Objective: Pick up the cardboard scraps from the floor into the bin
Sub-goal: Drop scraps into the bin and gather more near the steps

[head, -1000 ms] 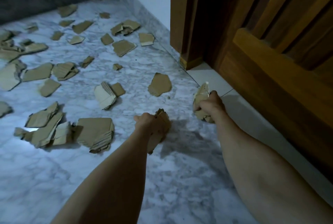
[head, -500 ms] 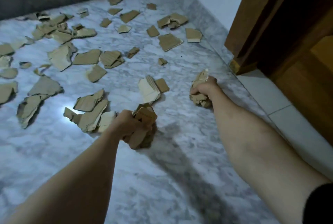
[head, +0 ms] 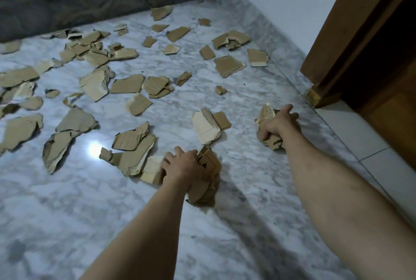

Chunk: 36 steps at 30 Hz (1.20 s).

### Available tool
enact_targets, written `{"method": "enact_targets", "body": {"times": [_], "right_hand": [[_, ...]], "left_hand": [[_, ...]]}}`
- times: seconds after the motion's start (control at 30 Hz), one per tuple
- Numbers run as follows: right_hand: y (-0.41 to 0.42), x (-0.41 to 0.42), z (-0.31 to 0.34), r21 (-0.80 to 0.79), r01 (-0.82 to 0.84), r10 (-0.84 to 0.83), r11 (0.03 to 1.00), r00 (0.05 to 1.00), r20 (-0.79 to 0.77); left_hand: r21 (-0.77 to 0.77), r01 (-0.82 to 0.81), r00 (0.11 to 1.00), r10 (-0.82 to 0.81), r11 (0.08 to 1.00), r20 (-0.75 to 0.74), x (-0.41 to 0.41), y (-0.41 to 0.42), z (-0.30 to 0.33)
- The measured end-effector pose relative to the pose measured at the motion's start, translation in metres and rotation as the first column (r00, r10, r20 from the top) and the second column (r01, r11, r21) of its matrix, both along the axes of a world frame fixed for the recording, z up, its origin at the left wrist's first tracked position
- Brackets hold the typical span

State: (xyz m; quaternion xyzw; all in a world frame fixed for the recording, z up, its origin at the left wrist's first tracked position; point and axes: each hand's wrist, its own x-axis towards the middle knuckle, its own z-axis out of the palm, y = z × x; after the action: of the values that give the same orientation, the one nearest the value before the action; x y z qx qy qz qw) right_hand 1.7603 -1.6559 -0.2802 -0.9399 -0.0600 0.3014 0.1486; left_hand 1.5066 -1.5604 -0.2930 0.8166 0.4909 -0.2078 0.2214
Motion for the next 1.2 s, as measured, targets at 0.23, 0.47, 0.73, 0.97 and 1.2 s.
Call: {"method": "enact_targets", "body": {"times": [0.23, 0.47, 0.73, 0.97, 1.2], "right_hand": [[0.005, -0.034, 0.005, -0.231, -0.106, 0.133, 0.967, 0.986, 0.104], [0.002, -0.064, 0.006, 0.272, 0.060, -0.034, 0.960, 0.995, -0.098], [0.059, -0.102, 0.015, 0.487, 0.002, 0.100, 0.873, 0.978, -0.183], [0.126, -0.136, 0.000, 0.134, -0.261, 0.273, 0.956, 0.959, -0.078], [0.131, -0.158, -0.001, -0.099, -0.220, 0.225, 0.970, 0.973, 0.043]], "left_hand": [[-0.154, -0.008, 0.979, 0.039, 0.988, 0.201, -0.022, 0.009, 0.009], [-0.426, -0.355, 0.720, 0.534, 0.832, 0.443, -0.088, 0.063, 0.030], [-0.288, -0.481, 0.777, 0.555, 0.828, 0.297, -0.118, 0.123, 0.007], [-0.201, -0.497, 0.825, 0.531, 0.844, 0.192, -0.106, 0.094, -0.005], [-0.450, -0.344, 0.756, 0.527, 0.824, 0.388, -0.129, 0.116, -0.017]]}}
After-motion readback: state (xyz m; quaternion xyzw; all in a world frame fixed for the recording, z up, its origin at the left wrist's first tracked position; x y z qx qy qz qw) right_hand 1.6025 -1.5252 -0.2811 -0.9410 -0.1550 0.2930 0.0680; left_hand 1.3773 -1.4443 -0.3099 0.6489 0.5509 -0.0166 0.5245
